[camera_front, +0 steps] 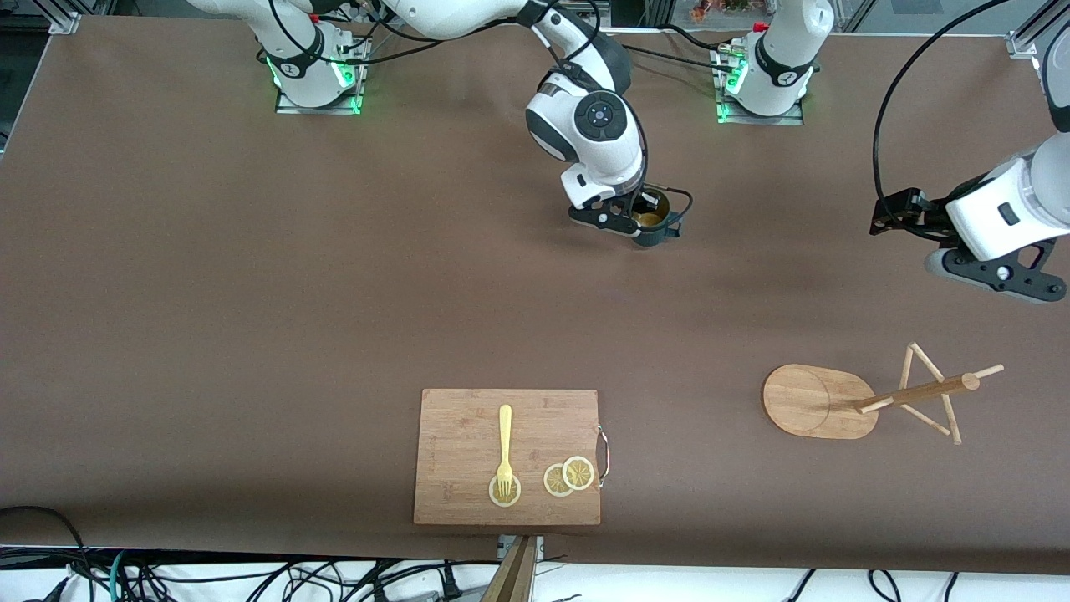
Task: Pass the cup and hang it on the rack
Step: 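Lower the mug with the right gripper while the left gripper approaches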
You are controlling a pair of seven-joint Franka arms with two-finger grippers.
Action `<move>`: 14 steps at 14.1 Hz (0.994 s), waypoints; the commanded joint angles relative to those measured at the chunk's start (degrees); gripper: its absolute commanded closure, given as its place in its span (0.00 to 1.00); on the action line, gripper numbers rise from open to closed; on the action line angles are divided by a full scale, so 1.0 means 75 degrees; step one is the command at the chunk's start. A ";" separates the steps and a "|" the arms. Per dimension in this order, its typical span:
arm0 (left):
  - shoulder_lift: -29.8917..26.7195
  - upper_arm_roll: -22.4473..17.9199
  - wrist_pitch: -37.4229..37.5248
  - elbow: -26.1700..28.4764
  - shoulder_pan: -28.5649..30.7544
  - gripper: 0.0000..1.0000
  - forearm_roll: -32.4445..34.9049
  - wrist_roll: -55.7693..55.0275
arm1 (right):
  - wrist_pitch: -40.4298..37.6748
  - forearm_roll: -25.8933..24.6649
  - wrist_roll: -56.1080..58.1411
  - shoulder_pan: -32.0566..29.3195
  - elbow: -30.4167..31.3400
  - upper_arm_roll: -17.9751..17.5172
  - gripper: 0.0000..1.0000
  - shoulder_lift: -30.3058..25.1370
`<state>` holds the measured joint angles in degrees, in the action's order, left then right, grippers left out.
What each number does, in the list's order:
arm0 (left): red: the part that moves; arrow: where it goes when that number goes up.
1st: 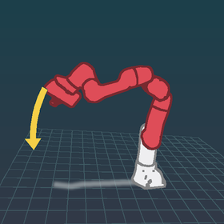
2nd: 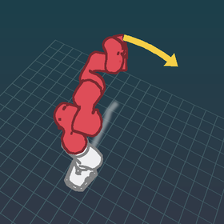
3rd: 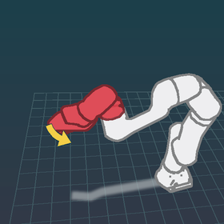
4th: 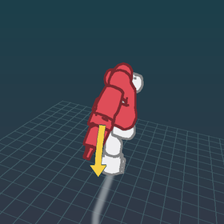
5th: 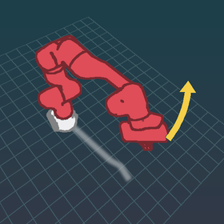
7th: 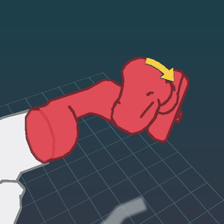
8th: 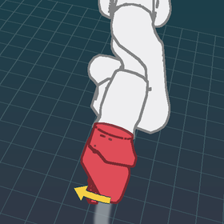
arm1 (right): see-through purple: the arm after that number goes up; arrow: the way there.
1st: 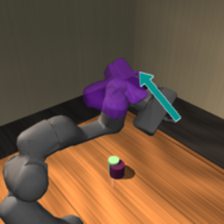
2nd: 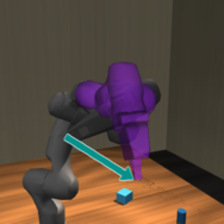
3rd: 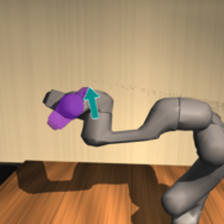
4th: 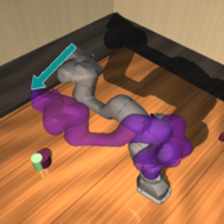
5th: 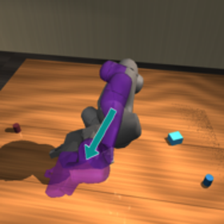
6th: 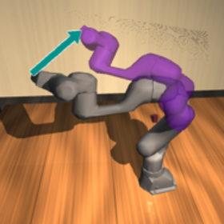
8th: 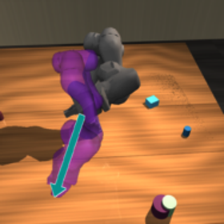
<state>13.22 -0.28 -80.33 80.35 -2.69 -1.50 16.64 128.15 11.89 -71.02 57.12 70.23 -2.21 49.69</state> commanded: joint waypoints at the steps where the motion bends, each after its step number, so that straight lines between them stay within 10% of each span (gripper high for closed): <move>1: 0.0124 -0.0010 0.0082 0.0091 0.0065 0.00 -0.0326 0.1385 | -0.0164 -0.0517 0.0013 0.0118 -0.0129 0.0060 1.00 0.0113; 8: 0.0101 -0.0033 0.0000 0.0746 0.0135 0.00 -0.0689 0.3545 | -0.0176 -0.0964 -0.0011 0.0317 -0.0164 0.0166 1.00 0.0441; 14: -0.0064 -0.0033 -0.0795 0.1508 0.0288 0.00 -0.0807 0.5733 | -0.1145 -0.0953 0.0071 0.0166 -0.0630 0.0213 0.00 0.0115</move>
<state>14.70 -0.52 -83.42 87.81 -1.14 -6.02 52.44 124.91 5.06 -70.93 58.69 68.83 -1.06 52.08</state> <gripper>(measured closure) 0.000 0.489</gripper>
